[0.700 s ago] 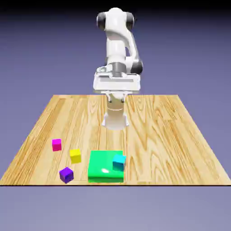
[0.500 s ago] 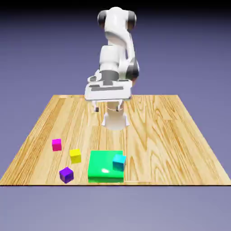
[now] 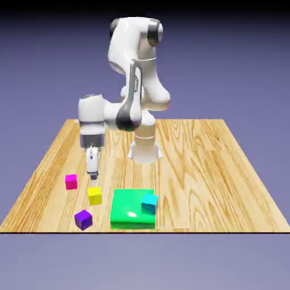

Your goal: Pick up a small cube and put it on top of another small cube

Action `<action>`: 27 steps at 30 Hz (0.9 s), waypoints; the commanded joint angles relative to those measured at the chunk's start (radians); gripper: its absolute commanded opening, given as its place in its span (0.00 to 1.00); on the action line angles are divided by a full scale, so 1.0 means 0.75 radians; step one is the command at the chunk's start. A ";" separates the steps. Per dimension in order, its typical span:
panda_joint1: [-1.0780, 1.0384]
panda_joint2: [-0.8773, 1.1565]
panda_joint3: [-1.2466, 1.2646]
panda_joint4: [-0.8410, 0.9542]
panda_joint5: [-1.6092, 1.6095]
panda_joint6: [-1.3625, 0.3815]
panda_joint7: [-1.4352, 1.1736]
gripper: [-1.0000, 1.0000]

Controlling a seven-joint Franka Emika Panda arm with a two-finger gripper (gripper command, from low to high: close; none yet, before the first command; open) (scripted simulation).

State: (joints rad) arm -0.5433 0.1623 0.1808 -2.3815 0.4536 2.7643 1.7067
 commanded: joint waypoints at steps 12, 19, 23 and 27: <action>-0.346 0.453 0.174 0.228 0.125 -0.053 0.527 0.50; -0.498 0.649 0.347 0.266 -0.070 0.107 0.642 0.00; -0.348 0.456 0.176 0.228 0.122 -0.051 0.529 0.00; -0.210 0.343 0.062 0.211 0.170 -0.162 0.357 0.00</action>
State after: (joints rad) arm -0.7006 0.4194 0.2275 -2.2228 0.5812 2.6442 1.9747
